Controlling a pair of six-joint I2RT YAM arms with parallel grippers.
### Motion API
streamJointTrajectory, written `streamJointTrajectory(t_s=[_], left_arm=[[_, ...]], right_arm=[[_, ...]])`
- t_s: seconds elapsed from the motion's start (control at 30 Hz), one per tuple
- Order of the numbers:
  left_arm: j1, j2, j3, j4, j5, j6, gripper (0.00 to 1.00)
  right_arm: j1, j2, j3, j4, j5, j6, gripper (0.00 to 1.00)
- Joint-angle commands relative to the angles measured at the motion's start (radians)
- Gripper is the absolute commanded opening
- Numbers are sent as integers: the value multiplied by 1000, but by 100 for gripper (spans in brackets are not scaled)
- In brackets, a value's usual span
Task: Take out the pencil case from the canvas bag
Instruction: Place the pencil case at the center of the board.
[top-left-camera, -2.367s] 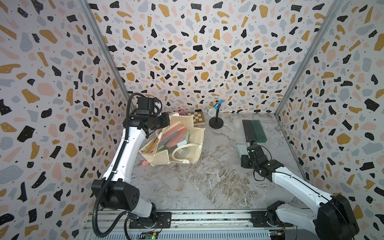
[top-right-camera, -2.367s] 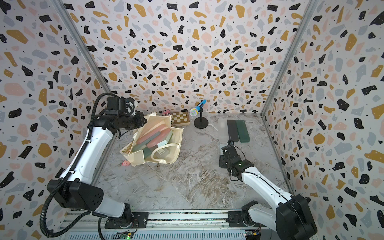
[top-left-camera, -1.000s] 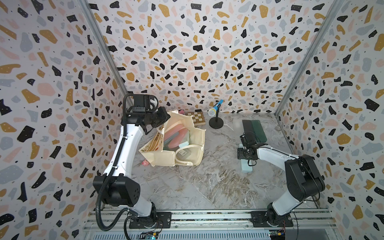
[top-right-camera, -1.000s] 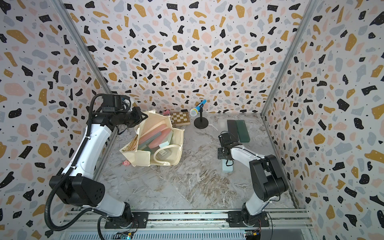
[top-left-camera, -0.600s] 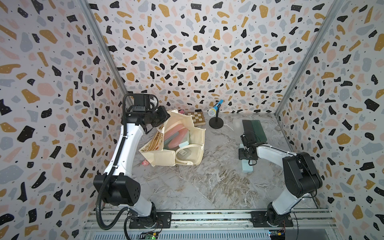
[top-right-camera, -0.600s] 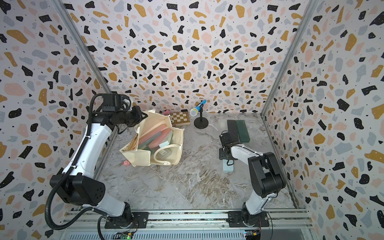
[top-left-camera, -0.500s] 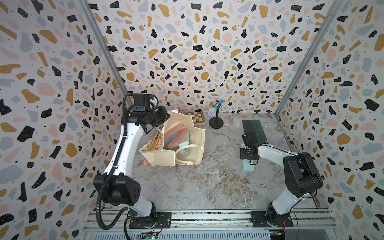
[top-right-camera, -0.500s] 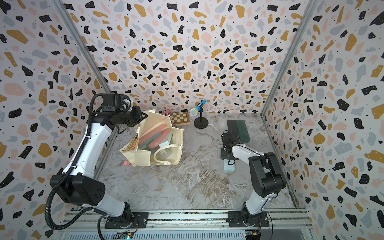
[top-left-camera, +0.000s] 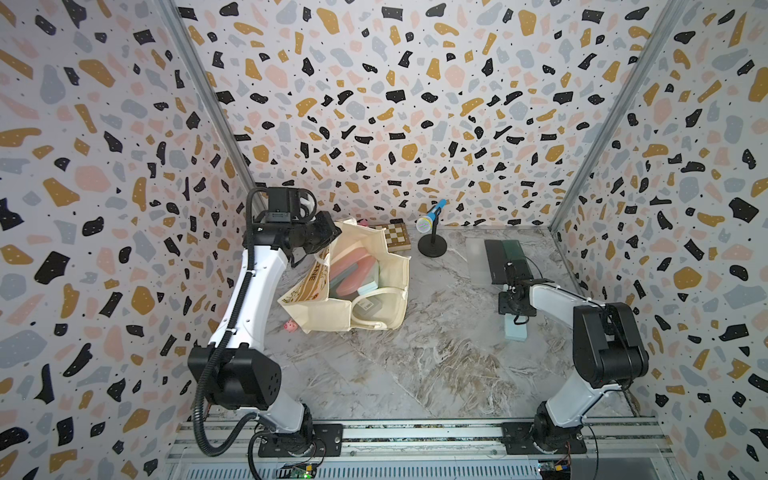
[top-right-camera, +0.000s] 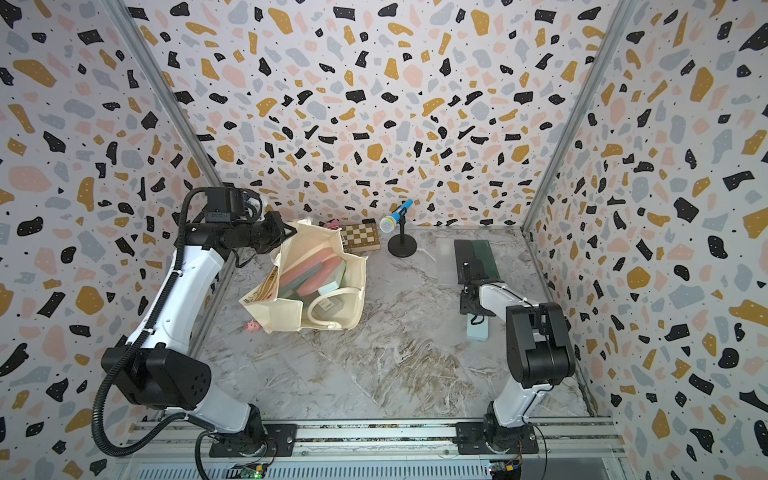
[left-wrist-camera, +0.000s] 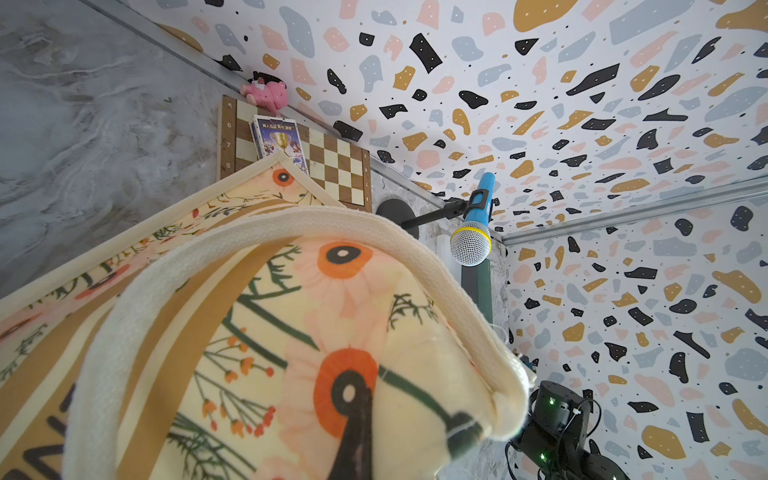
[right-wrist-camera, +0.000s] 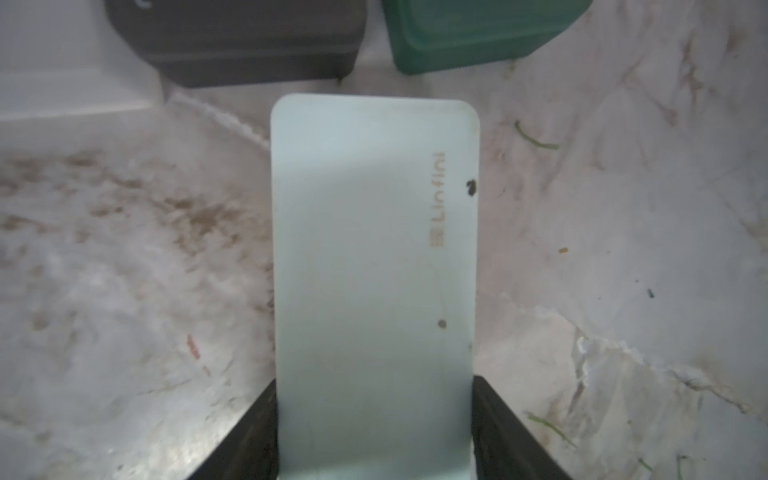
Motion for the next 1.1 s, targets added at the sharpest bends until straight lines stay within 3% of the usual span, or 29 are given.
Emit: streamJointTrajectory(t_s=[0.0,0.2,0.33,0.47,0.73,1.07], left_arm=[[0,-5,11,96,56,-16,0],[-3,-2,7,99,59,-11,0],[-5,-6,4,98,58,-5,0],[-8,-22,-10,92,54,12,0],[-10,-44,-29,83,42,34,0],[-11,-45,-34,82,47,37,0]], right_arm=[[-24,30,18,-38,56,-39,64],[-43,66,48,-43,95,-61,66],[-42,40,38,-28,62,-53,83],[-30,-26,16,-20,54,-19,93],[2,-120,-115,-6,23,81,93],[-6,-90,-114,-70,162,141,91]])
